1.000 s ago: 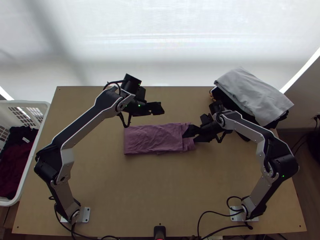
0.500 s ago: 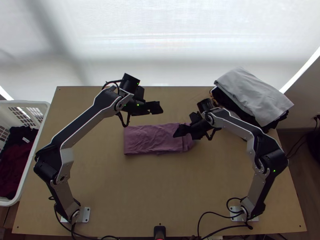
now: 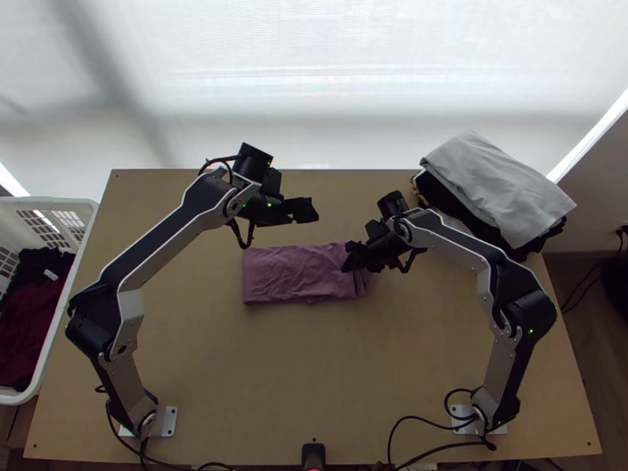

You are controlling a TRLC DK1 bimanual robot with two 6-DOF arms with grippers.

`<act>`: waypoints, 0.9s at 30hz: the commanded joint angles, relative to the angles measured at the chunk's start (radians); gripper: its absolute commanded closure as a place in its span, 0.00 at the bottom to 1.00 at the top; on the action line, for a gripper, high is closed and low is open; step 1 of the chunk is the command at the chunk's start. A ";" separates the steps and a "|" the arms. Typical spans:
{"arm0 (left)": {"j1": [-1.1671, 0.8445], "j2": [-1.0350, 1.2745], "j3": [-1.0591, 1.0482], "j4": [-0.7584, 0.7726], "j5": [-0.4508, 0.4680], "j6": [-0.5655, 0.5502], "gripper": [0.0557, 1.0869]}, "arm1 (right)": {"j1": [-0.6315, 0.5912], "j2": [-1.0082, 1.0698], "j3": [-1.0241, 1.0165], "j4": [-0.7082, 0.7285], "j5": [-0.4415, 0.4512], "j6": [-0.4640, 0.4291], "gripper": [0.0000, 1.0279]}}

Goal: Fold the t-shirt

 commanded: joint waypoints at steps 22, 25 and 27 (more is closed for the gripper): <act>0.091 -0.142 -0.062 0.003 -0.004 0.034 0.04 | -0.117 -0.273 0.506 -0.081 0.067 0.146 0.97; 0.111 -0.183 -0.093 0.003 -0.004 0.041 0.04 | -0.166 -0.260 0.592 -0.096 0.073 0.153 0.97; 0.123 -0.211 -0.113 0.003 -0.004 0.044 0.04 | -0.194 -0.244 0.652 -0.105 0.075 0.163 0.97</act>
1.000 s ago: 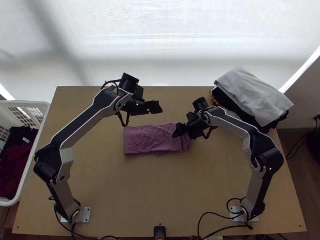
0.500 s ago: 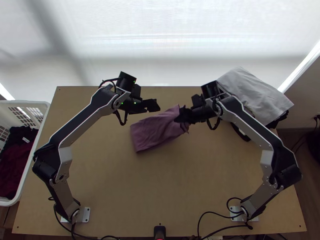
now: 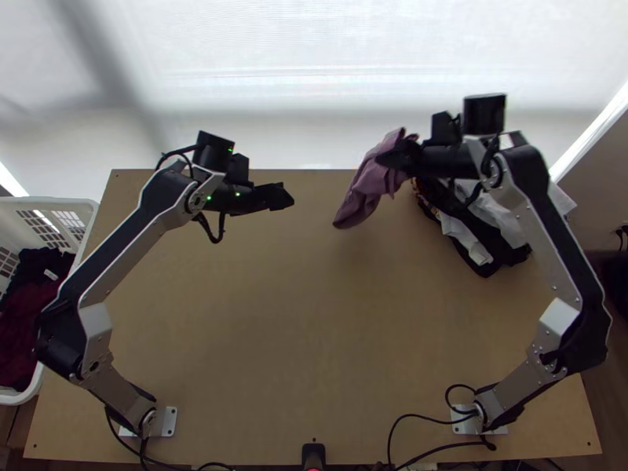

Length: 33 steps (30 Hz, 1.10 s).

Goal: Fold the t-shirt

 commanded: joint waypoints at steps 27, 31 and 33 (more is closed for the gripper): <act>0.080 -0.200 -0.166 0.002 -0.007 0.020 0.04 | -0.349 0.138 0.420 0.127 0.004 0.006 0.97; 0.078 -0.203 -0.171 0.002 -0.009 0.020 0.04 | -0.401 0.141 0.418 0.155 0.001 0.006 0.97; 0.078 -0.200 -0.165 0.002 -0.009 0.022 0.04 | -0.419 0.147 0.415 0.156 -0.005 0.006 0.97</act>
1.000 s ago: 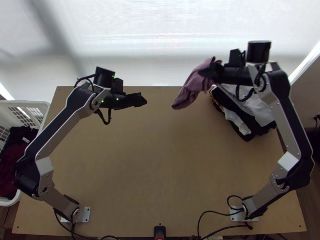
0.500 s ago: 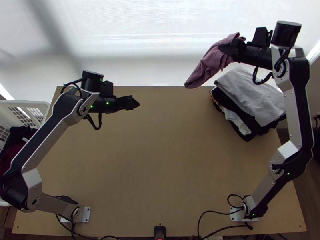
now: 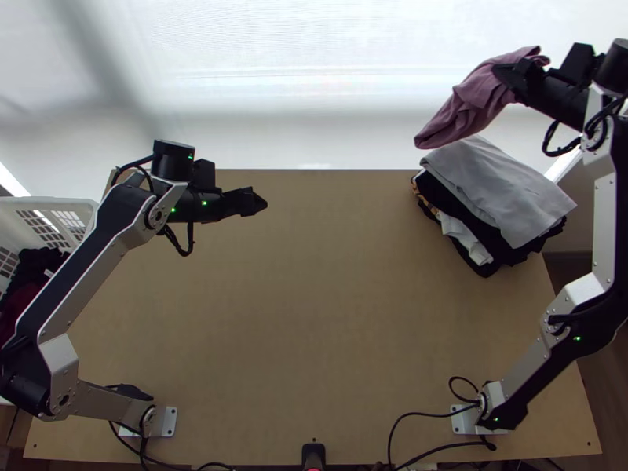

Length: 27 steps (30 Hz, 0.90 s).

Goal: Fold the t-shirt

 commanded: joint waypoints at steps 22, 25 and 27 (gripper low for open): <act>0.003 -0.016 0.024 -0.008 -0.009 0.004 0.04 | -0.061 0.098 -0.016 0.040 -0.097 -0.085 0.97; 0.003 -0.018 0.026 -0.008 -0.009 0.004 0.04 | -0.078 0.108 -0.023 0.014 -0.099 -0.093 0.97; 0.003 -0.018 0.029 -0.008 -0.009 0.004 0.04 | -0.087 0.099 -0.025 -0.035 -0.102 -0.113 0.97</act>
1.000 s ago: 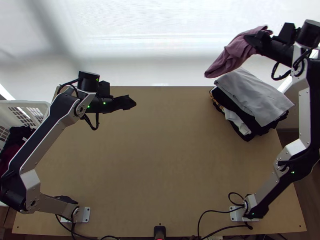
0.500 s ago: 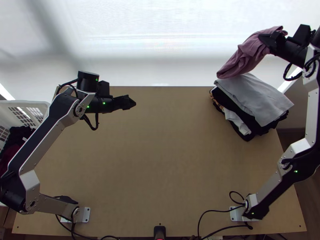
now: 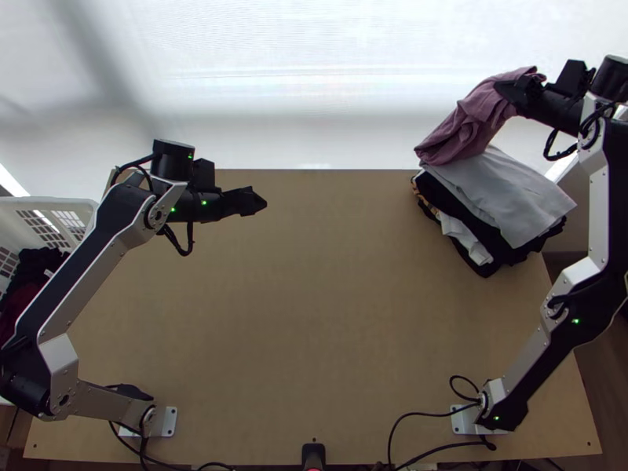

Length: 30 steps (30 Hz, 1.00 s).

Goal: Fold the t-shirt

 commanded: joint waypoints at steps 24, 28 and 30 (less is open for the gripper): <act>-0.010 -0.011 0.056 -0.004 -0.001 0.007 0.04 | -0.206 -0.141 -0.080 -0.441 -0.017 -0.289 0.97; -0.012 -0.008 0.068 -0.004 -0.001 0.007 0.04 | -0.221 -0.164 -0.141 -0.450 -0.017 -0.309 0.97; -0.012 -0.008 0.068 -0.005 -0.001 0.007 0.04 | -0.237 -0.165 -0.160 -0.450 -0.016 -0.315 0.72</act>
